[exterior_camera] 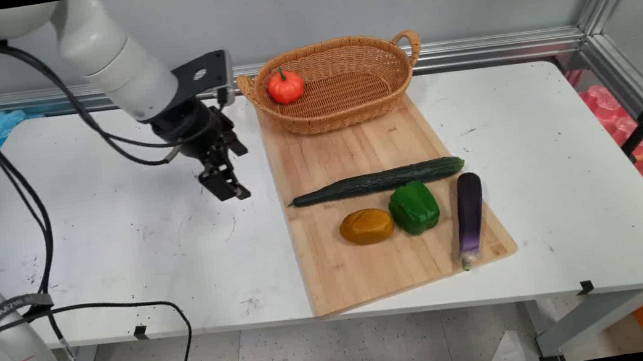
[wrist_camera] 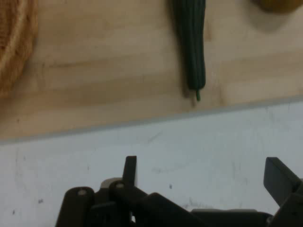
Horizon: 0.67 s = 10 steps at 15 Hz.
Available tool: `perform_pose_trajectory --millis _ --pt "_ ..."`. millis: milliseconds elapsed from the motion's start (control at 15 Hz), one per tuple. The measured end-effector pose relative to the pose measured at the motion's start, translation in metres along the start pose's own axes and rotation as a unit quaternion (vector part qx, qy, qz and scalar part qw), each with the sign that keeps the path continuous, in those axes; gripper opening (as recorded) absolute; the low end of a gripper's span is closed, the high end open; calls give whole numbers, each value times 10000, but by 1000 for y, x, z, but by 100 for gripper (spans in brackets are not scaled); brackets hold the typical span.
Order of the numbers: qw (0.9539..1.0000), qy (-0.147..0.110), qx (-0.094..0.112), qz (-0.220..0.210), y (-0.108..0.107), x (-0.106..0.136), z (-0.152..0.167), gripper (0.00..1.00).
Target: Pick up the cucumber from the cutting board
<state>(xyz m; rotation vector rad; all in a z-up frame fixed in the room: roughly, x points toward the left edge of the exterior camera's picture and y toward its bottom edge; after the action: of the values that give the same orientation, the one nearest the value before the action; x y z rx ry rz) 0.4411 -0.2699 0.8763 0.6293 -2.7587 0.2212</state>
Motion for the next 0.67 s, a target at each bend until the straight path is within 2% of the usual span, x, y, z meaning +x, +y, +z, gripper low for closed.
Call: perform_pose_trajectory --millis 667 --pt "9995 295 -18 113 4 53 5 100"
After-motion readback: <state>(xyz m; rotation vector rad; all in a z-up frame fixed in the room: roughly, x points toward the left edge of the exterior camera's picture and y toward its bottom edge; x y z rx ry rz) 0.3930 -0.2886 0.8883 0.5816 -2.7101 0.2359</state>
